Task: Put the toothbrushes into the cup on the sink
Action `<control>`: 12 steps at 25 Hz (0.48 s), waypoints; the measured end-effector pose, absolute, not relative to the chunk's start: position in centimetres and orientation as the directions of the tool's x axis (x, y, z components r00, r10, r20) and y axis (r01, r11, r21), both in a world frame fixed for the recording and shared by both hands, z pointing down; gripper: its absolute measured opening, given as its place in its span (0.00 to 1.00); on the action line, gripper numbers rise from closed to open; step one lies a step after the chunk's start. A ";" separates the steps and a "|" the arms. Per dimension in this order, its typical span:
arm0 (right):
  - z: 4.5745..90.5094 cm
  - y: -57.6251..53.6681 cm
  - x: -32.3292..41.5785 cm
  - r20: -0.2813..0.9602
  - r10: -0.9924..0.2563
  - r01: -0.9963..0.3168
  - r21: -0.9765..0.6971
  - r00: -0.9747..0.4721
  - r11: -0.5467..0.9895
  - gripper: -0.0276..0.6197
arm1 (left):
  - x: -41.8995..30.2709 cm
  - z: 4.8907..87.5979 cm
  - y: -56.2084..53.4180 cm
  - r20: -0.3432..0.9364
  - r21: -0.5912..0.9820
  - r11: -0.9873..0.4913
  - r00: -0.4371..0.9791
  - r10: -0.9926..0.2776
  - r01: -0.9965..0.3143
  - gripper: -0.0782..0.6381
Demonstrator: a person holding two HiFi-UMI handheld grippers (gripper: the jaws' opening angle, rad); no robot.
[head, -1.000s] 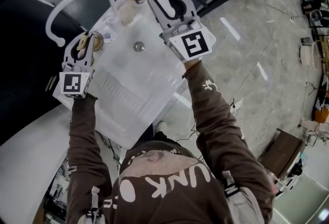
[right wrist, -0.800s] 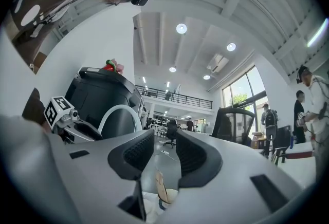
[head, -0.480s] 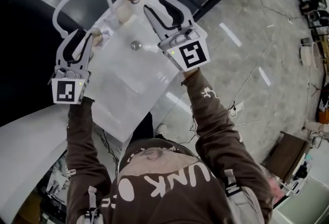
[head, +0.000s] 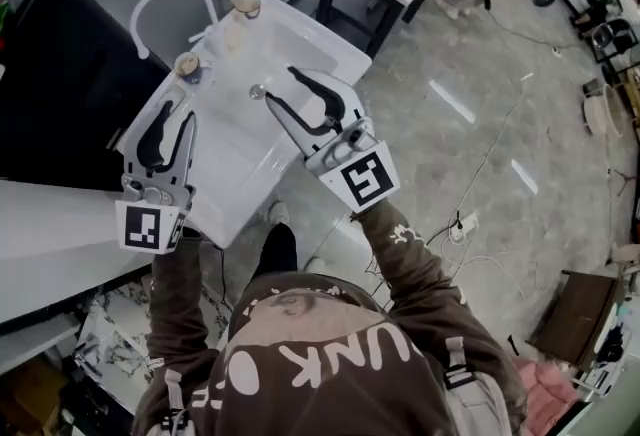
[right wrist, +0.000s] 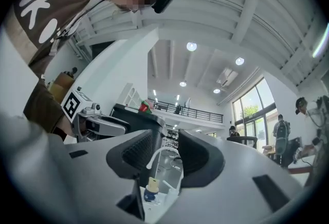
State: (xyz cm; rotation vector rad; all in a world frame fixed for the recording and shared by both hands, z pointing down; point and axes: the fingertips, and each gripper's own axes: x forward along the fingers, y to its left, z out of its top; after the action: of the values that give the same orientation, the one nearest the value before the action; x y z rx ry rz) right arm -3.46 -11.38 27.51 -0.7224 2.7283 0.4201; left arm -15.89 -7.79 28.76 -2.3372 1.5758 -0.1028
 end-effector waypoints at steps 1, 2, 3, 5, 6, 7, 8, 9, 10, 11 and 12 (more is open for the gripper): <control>27.2 -8.9 -2.5 -0.345 -0.426 -0.510 0.202 -0.836 0.836 0.30 | -14.5 28.3 -5.6 -0.116 -0.306 -0.347 0.397 -0.911 -0.886 0.28; 27.2 -6.7 -1.6 -0.341 -0.423 -0.504 0.199 -0.840 0.840 0.30 | -13.1 28.0 -3.6 -0.113 -0.311 -0.354 0.404 -0.908 -0.882 0.28; 27.3 -4.6 -0.8 -0.334 -0.421 -0.498 0.195 -0.844 0.845 0.30 | -11.9 27.8 -1.6 -0.110 -0.313 -0.360 0.411 -0.905 -0.879 0.28; 27.7 -1.2 0.5 -0.316 -0.418 -0.487 0.180 -0.852 0.855 0.30 | -9.9 27.3 1.8 -0.104 -0.312 -0.374 0.423 -0.900 -0.873 0.28; 27.9 0.1 1.1 -0.306 -0.418 -0.482 0.173 -0.855 0.859 0.30 | -9.1 27.1 3.3 -0.099 -0.309 -0.381 0.428 -0.898 -0.871 0.28; 28.2 1.3 1.7 -0.294 -0.420 -0.478 0.164 -0.858 0.863 0.30 | -8.4 27.0 4.6 -0.093 -0.304 -0.389 0.433 -0.897 -0.870 0.28; 28.5 2.4 2.2 -0.285 -0.423 -0.476 0.154 -0.860 0.866 0.30 | -7.7 26.9 5.8 -0.087 -0.299 -0.395 0.438 -0.895 -0.868 0.28; 28.7 3.4 2.7 -0.278 -0.426 -0.476 0.146 -0.861 0.867 0.30 | -7.2 26.9 6.8 -0.082 -0.296 -0.402 0.442 -0.893 -0.866 0.28; 28.9 4.3 3.2 -0.274 -0.429 -0.477 0.140 -0.861 0.868 0.30 | -6.7 26.9 7.8 -0.079 -0.294 -0.408 0.447 -0.891 -0.864 0.28; 29.0 5.2 3.5 -0.269 -0.432 -0.478 0.136 -0.861 0.868 0.30 | -6.5 26.9 8.6 -0.077 -0.291 -0.413 0.452 -0.889 -0.863 0.28; 29.1 5.9 3.8 -0.264 -0.436 -0.480 0.133 -0.861 0.867 0.31 | -6.3 26.9 9.3 -0.076 -0.289 -0.417 0.455 -0.887 -0.862 0.28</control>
State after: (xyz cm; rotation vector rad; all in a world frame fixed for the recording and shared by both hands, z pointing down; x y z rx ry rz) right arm 3.75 5.88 29.08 -0.6995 2.8147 0.2864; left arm -6.29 9.31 26.94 -2.4223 1.4986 -0.1268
